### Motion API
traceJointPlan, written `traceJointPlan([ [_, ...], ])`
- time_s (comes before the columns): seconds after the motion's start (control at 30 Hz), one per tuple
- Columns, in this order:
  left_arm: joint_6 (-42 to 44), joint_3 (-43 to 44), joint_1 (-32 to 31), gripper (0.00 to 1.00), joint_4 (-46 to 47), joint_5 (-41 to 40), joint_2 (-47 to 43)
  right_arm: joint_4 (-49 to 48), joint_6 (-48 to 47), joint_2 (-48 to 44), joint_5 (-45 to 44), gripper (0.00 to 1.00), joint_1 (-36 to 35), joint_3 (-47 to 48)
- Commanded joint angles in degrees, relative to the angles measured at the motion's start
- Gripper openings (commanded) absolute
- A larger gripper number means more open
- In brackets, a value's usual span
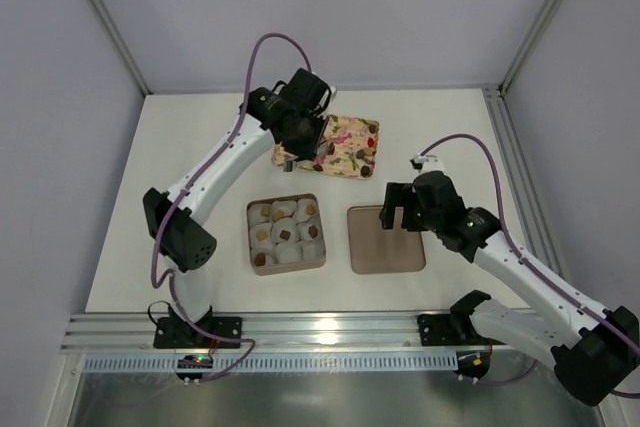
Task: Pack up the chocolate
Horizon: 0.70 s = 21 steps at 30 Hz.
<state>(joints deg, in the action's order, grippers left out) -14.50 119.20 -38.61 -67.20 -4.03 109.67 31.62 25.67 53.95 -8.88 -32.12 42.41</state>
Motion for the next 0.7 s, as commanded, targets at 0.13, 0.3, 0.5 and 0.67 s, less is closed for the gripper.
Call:
traceJointPlan([
  [0.13,-1.7,-12.1,-0.3,0.22,-0.4,0.9,-14.1,-5.1,0.2,3.4,1.8,1.00,0.1,0.9],
  [0.3,-2.5,-22.0,-0.3,0.22,-1.9,1.7,-23.9,-6.7,0.3,5.7,3.0,1.00,0.1,1.2],
  [0.5,-4.2,-32.3,-1.6,0.22,-4.0,3.7,-33.5,-7.5,0.3,7.5,3.9,1.00,0.1,1.8],
  [0.67,-6.1,-38.4,-3.0,0.22,-6.2,3.8,-39.4,-8.0,0.3,8.2,4.1,1.00,0.1,1.7],
])
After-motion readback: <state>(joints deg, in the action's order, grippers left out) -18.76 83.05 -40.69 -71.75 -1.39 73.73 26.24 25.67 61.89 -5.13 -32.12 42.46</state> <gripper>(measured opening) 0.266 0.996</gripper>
